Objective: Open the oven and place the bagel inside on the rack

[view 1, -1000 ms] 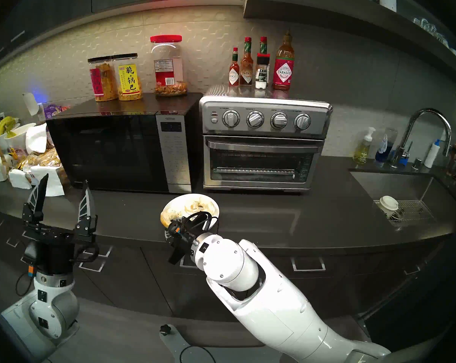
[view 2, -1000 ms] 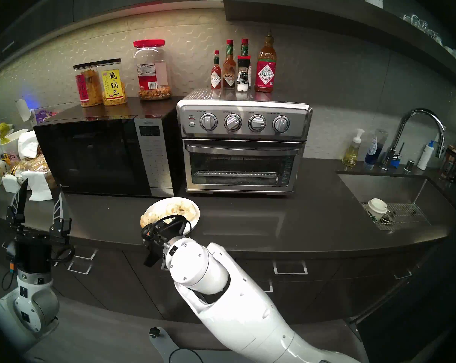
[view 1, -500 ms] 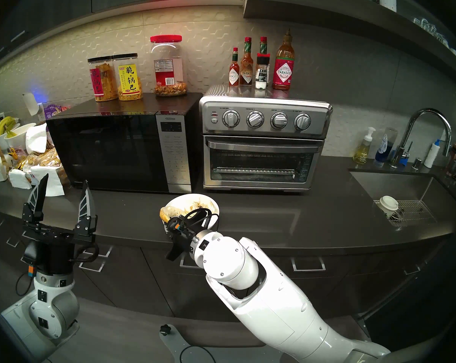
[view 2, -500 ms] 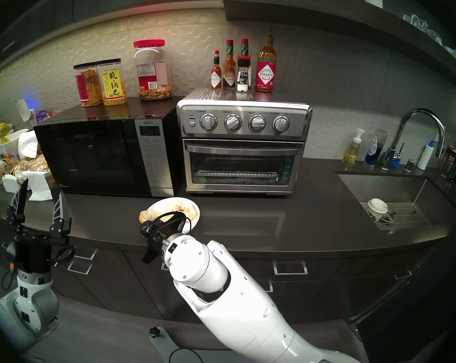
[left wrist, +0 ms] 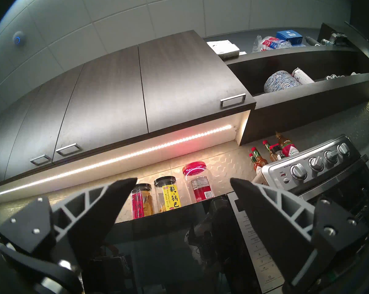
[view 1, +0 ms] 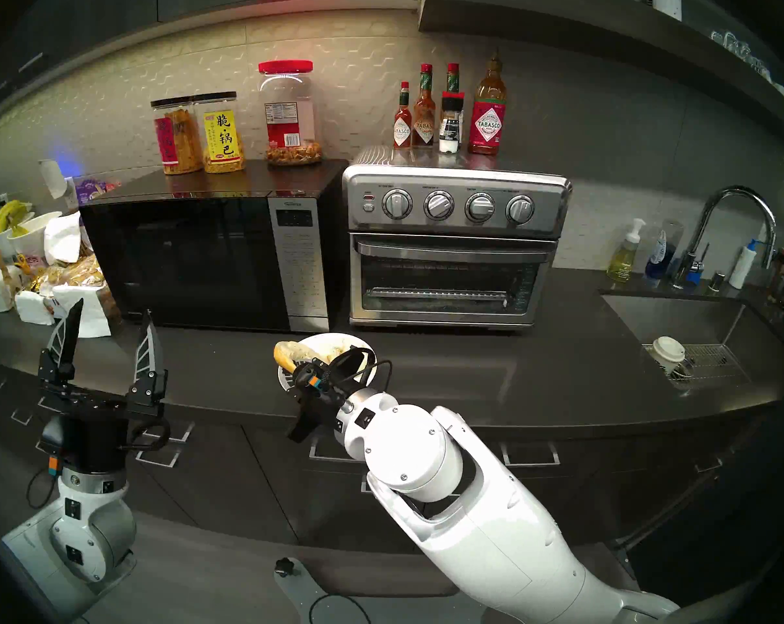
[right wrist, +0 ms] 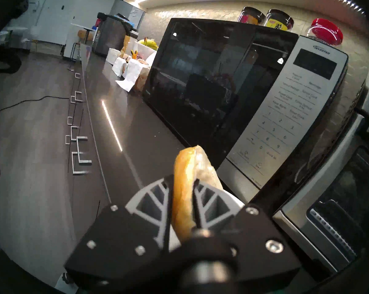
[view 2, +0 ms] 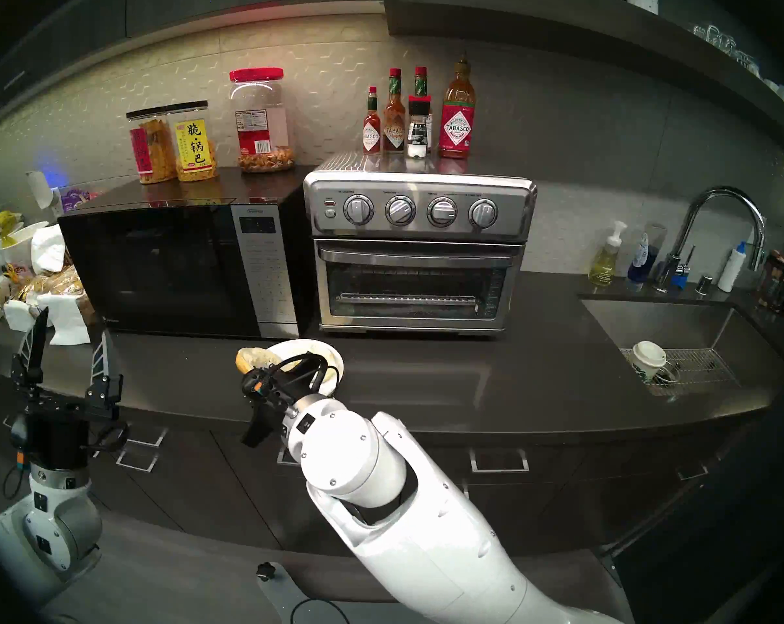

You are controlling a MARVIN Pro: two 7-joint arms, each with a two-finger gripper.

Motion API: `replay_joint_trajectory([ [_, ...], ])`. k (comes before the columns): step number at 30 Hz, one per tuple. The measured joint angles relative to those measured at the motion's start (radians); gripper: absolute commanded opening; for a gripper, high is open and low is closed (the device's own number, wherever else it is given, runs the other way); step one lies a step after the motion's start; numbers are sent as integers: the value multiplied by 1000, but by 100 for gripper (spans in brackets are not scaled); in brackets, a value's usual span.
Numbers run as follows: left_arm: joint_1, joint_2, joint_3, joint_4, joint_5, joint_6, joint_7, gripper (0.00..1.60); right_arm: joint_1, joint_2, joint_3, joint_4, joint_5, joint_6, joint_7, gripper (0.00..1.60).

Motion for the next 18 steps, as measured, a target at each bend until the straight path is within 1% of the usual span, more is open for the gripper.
replay_joint_trajectory([
  [5,0,0,0,0,0,0,0,160,-22,19,14,-58,49,43,-5,35],
  [6,0,0,0,0,0,0,0,160,-27,24,19,-80,75,69,-8,36],
  [11,0,0,0,0,0,0,0,160,-31,27,27,-124,140,137,-19,36],
  [12,0,0,0,0,0,0,0,160,-31,27,28,-138,168,163,-27,36],
  [15,0,0,0,0,0,0,0,160,-30,27,27,-150,200,189,-39,35],
  [18,0,0,0,0,0,0,0,160,-28,28,22,-166,250,225,-66,35],
])
